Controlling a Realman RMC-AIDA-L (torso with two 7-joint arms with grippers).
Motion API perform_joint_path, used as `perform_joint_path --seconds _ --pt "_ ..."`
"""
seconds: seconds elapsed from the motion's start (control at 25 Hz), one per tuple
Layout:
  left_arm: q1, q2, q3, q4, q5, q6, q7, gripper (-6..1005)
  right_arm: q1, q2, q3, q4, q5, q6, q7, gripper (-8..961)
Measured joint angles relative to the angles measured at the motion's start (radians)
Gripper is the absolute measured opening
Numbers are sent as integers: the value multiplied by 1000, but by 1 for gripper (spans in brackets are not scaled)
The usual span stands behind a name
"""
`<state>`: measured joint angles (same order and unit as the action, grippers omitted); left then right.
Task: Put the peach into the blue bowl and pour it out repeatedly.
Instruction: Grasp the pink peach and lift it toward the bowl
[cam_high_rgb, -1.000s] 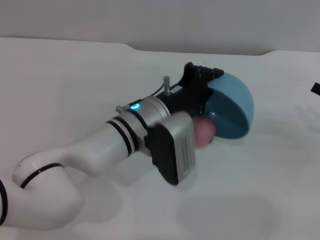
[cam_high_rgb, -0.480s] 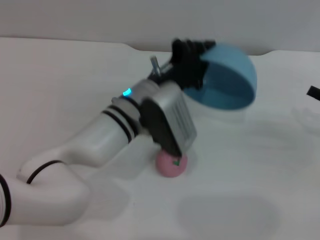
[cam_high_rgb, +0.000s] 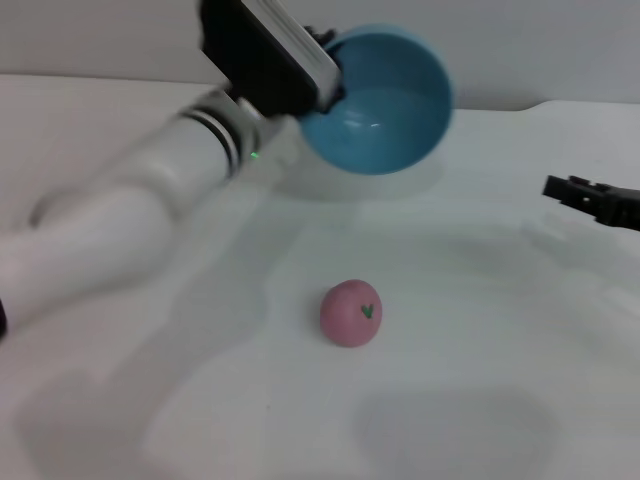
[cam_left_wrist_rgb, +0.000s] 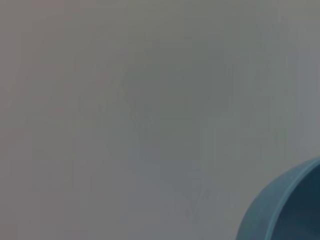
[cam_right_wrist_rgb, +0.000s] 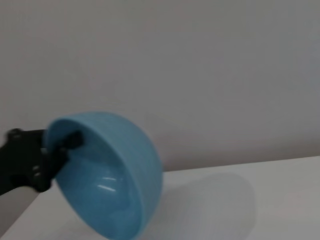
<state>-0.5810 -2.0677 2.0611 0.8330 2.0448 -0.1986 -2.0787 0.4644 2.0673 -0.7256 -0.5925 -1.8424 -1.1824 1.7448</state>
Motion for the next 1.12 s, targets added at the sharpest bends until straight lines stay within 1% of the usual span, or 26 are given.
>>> perform_joint_path --seconds 0.12,0.24,0.36,0.4,0.44,0.48,0.56,0.6,0.68,0.8,0.84,0.96,1.12 --pt "-16 2 -183 6 -8 255 -25 -2 22 0 -53 1 0 1 -1 547" --pt "-21 6 -336 17 -9 453 -47 -2 50 -1 -134 1 -9 15 -1 551" --pt "-35 12 -480 22 -2 638 -51 -1 105 -2 -216 14 -59 39 5 555" --pt "-48 14 -571 20 5 756 -52 -1 130 -2 -237 25 -80 47 6 557" --pt "-56 16 -637 20 19 843 -59 -1 177 -1 -267 58 -118 64 7 558" --pt "-56 16 -637 20 19 843 -59 -1 177 -1 -267 58 -118 64 7 559" --pt "-61 17 -717 26 53 932 -83 -1 225 1 -301 98 -139 80 14 562" --pt "-63 18 -757 33 86 970 -106 -1 253 1 -327 120 -143 87 20 563" --pt "-66 20 -828 45 158 1022 -158 -1 287 2 -372 143 -145 97 29 566" --pt "-75 28 -919 53 289 1114 -256 -1 320 8 -456 152 -142 103 32 570" --pt "-75 28 -919 53 289 1114 -256 -1 328 11 -488 151 -139 101 32 571" --pt "-71 37 -930 71 345 1169 -312 -1 351 17 -607 146 -134 101 32 575" --pt "-62 32 -930 101 358 1206 -324 -2 366 21 -720 138 -63 108 27 580"
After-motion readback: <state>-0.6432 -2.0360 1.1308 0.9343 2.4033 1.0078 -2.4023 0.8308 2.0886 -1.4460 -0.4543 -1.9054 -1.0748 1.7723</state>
